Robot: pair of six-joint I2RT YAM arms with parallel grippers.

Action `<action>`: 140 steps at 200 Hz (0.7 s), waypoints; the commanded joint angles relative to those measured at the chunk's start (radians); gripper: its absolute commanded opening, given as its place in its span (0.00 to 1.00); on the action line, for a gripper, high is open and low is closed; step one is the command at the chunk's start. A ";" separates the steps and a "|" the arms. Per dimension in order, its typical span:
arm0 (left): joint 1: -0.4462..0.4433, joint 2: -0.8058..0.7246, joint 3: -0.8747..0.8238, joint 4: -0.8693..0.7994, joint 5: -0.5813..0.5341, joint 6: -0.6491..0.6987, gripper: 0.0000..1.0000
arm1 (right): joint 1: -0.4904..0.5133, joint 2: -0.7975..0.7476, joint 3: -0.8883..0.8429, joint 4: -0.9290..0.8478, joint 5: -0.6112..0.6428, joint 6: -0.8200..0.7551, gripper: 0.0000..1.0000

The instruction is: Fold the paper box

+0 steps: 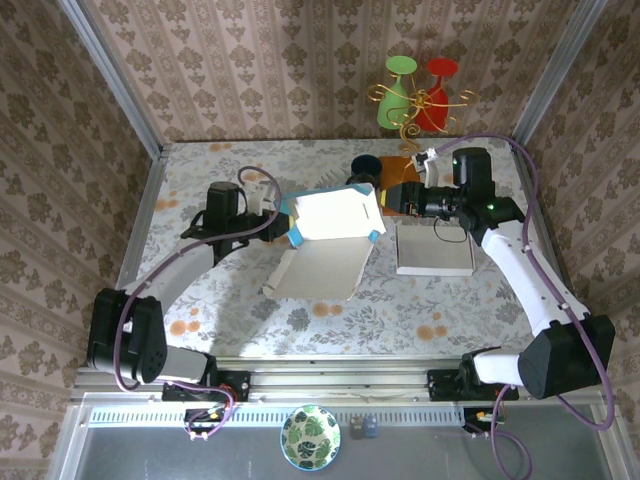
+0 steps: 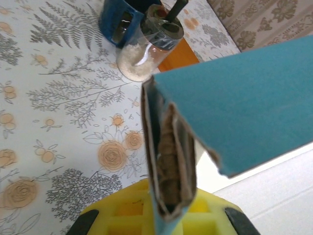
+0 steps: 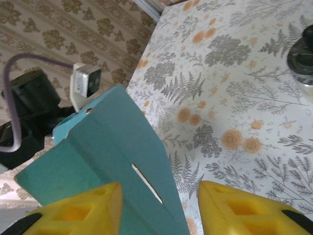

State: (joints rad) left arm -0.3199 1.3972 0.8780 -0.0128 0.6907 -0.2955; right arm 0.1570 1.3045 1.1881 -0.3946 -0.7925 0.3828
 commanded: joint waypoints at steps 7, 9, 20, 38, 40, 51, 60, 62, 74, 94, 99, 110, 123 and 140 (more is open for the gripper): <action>0.018 0.024 0.047 0.013 0.093 -0.023 0.00 | 0.001 0.002 0.033 -0.015 -0.097 -0.039 0.46; 0.018 0.025 0.047 0.014 0.095 -0.023 0.00 | 0.002 0.001 0.032 -0.015 -0.098 -0.039 0.46; 0.019 0.030 0.053 0.013 0.099 -0.022 0.00 | 0.007 -0.001 0.027 -0.015 -0.103 -0.041 0.46; 0.019 0.040 0.064 0.005 0.106 -0.021 0.00 | 0.016 -0.010 0.018 -0.012 -0.105 -0.045 0.46; 0.019 0.041 0.066 0.004 0.107 -0.021 0.00 | 0.017 -0.011 0.017 -0.013 -0.105 -0.046 0.45; 0.019 0.044 0.071 0.001 0.111 -0.019 0.00 | 0.021 -0.012 0.013 -0.012 -0.099 -0.049 0.45; 0.019 0.046 0.073 0.001 0.113 -0.018 0.00 | 0.025 -0.010 0.012 -0.018 -0.087 -0.058 0.45; 0.019 0.046 0.073 0.001 0.113 -0.017 0.00 | 0.025 -0.009 0.012 -0.018 -0.085 -0.058 0.45; 0.019 0.049 0.078 -0.003 0.118 -0.016 0.00 | 0.029 -0.007 0.012 -0.013 -0.079 -0.060 0.45; 0.019 0.050 0.082 -0.009 0.119 -0.012 0.00 | 0.044 0.002 0.023 -0.020 -0.058 -0.070 0.45; 0.019 0.051 0.084 -0.010 0.119 -0.012 0.00 | 0.047 0.003 0.028 -0.025 -0.046 -0.076 0.45; 0.019 0.048 0.084 -0.011 0.121 -0.010 0.00 | 0.052 0.008 0.031 -0.029 -0.033 -0.082 0.45; 0.019 0.045 0.081 -0.012 0.121 -0.009 0.00 | 0.057 0.011 0.032 -0.029 -0.014 -0.085 0.45; 0.019 0.041 0.079 -0.014 0.121 -0.007 0.00 | 0.064 0.013 0.034 -0.029 0.016 -0.090 0.45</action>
State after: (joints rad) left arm -0.3065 1.4410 0.9302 -0.0223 0.7643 -0.3054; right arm 0.2081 1.3048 1.1904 -0.3946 -0.8310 0.3233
